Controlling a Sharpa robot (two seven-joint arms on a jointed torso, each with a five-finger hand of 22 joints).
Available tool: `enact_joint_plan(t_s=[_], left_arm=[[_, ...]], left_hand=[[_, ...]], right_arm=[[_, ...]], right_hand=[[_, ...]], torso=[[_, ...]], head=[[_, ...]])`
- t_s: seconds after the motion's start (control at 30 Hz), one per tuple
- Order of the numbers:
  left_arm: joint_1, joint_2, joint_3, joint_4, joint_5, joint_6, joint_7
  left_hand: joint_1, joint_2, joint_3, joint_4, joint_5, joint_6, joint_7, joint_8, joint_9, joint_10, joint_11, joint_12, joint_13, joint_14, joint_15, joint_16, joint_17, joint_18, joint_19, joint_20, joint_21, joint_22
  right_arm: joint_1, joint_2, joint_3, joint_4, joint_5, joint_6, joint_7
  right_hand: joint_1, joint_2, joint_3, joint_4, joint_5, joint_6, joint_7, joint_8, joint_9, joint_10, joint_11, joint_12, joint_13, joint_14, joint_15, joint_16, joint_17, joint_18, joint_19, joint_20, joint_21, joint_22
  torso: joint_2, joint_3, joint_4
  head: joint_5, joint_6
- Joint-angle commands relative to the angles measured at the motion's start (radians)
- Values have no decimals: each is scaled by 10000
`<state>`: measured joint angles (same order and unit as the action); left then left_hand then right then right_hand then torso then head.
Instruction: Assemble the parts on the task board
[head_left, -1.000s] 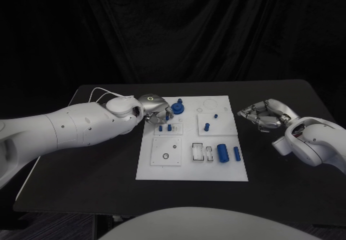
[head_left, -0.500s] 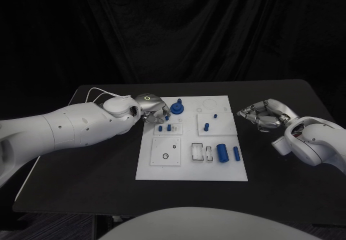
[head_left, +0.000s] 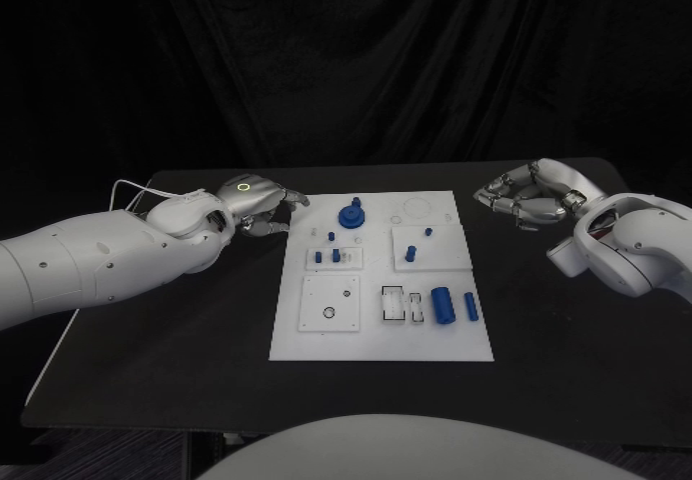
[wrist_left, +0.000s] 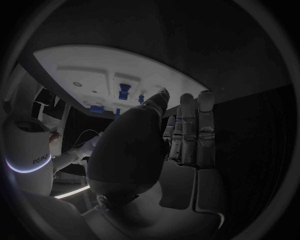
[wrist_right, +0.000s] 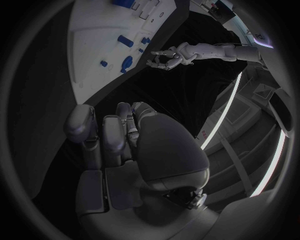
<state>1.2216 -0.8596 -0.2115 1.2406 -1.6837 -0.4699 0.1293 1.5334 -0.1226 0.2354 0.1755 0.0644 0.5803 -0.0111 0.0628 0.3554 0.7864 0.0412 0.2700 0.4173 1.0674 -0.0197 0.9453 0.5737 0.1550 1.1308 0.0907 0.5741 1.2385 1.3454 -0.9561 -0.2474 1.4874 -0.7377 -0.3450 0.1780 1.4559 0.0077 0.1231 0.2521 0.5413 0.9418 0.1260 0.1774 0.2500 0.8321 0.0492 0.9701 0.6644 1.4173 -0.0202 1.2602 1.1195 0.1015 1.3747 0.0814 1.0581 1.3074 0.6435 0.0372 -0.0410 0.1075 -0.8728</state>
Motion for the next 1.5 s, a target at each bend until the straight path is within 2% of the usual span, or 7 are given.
enact_joint_plan(t_s=[0.03,0.17,0.33,0.5,0.7,1.07,1.5], left_arm=[[71,-287,13,308,1018,-1140,1],[103,-696,8,648,2283,-1361,217],[116,-1193,4,1226,4498,-1663,1538],[120,-1731,1,2173,9355,-1120,4578],[114,-1864,1,2807,14536,1161,6657],[14,-2140,2,3770,17294,4255,7702],[-36,-2129,1,4021,17499,5185,7582]], left_hand=[[452,-223,-198,605,132,-1943,-138,-199,-1283,-546,74,88,77,-228,104,-1193,-564,234,-193,65,-985,-320],[871,-382,-501,1155,243,-3067,362,-268,-2092,-1001,440,178,30,-328,370,-1896,-800,195,-339,268,-1601,-471],[682,118,-641,964,479,-1984,898,-157,-2067,-1756,851,547,-155,-2535,1339,-4455,-1964,-171,-2670,845,-3443,-1112],[-194,1221,-935,1078,2168,259,1809,127,-1882,-2896,990,709,-1021,-4719,1904,-6070,-3264,-405,-5227,1163,-5194,-2862],[-761,1859,-1160,1145,4014,-361,1388,-72,-2263,-5425,697,-175,-2308,-8298,1844,-7822,-4744,-510,-8228,1112,-5223,-5620],[-2399,3147,-3426,1164,3219,-2801,732,-259,-3059,-7385,-128,-1129,-3785,-10586,1405,-9304,-5682,-180,-10977,972,-5542,-10705],[-1667,3449,-4097,1005,3501,-3008,887,-255,-3145,-7457,280,-958,-3892,-10532,1876,-9237,-5657,-44,-10870,1572,-5489,-10713]], right_arm=[[232,109,-3,34,-840,269,-927],[403,322,-2,-6,-1135,711,-1296],[451,649,-2,-108,-2294,1298,-1582],[417,1088,-2,-199,-4866,1397,-2115],[383,1456,-1,-298,-6910,1517,-2867],[96,1653,0,-539,-8279,1307,-3184],[-320,1704,0,-812,-8383,1100,-3186]], right_hand=[[167,-25,53,-53,-68,-309,86,68,39,-291,102,-352,-247,-171,46,-168,-211,90,-182,63,-302,877],[270,-95,118,-46,-141,-606,199,118,57,-523,198,-692,-553,-360,151,-383,-507,166,-375,155,-741,751],[637,-236,298,-275,-430,-890,373,198,56,-1207,417,-1524,-1176,-657,332,-659,-892,247,-641,296,-1306,595],[1068,-605,1151,-665,-1839,-1345,471,207,-56,-2202,740,-2669,-2088,-1112,599,-828,-1241,339,-1002,542,-1867,504],[962,-1105,1721,-1037,-2068,-1783,227,-21,-243,-2925,891,-3273,-2650,-1543,633,-1012,-1656,446,-1356,613,-2432,445],[658,-1194,2023,-1414,-1694,-1717,200,-165,-347,-3334,957,-3540,-3092,-1718,653,-1019,-1871,479,-1467,638,-2680,470],[346,-1271,2380,-1747,-1163,-1433,184,-162,-314,-3048,938,-3469,-3355,-1712,653,-924,-1918,467,-1420,633,-2601,596]], torso=[[-5,-28,-17],[6,-56,32],[22,-116,83],[54,-312,339],[111,-446,479],[296,-729,838],[521,-893,1012]], head=[[103,2],[131,2],[75,2],[-304,2],[-472,2],[-1021,112],[-1278,345]])
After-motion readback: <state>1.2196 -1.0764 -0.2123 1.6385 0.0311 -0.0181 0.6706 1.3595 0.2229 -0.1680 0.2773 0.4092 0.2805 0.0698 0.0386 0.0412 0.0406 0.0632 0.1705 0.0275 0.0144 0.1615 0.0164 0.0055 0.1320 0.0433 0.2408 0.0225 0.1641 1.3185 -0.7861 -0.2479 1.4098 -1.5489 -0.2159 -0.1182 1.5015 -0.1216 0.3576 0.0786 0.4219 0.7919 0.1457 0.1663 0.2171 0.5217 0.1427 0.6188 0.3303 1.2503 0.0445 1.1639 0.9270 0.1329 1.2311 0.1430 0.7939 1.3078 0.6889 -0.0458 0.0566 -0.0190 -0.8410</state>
